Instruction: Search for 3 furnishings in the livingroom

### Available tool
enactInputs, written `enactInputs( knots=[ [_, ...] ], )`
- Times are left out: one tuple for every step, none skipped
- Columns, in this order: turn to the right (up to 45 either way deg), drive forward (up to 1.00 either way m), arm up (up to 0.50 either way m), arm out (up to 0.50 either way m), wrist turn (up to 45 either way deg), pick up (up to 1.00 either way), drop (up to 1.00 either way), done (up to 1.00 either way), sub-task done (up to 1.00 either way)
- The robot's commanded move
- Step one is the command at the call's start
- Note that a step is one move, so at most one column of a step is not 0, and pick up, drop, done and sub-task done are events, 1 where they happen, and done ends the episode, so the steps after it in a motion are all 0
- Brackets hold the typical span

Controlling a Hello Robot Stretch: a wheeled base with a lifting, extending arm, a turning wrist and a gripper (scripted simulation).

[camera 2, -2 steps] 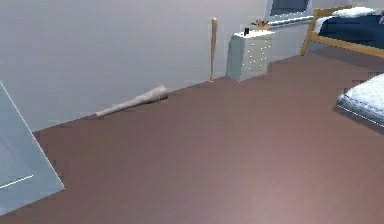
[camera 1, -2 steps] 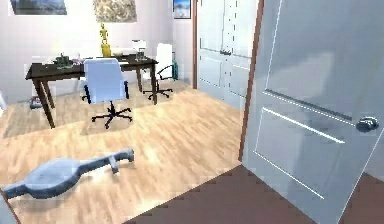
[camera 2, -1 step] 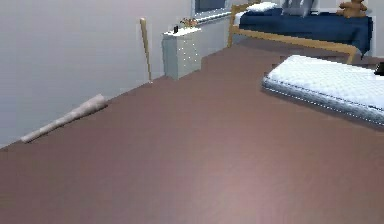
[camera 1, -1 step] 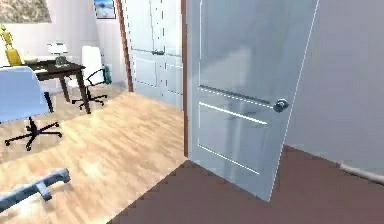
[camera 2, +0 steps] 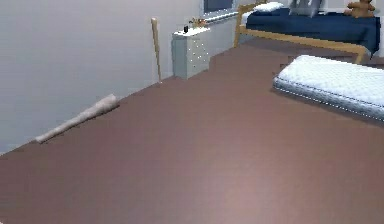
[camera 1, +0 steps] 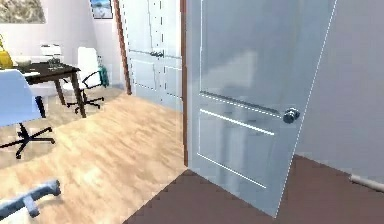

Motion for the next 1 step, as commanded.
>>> enactInputs(
  knots=[
    [-18.0,0.0,0.0,0.0,0.0,0.0,0.0,0.0,0.0]
  ],
)
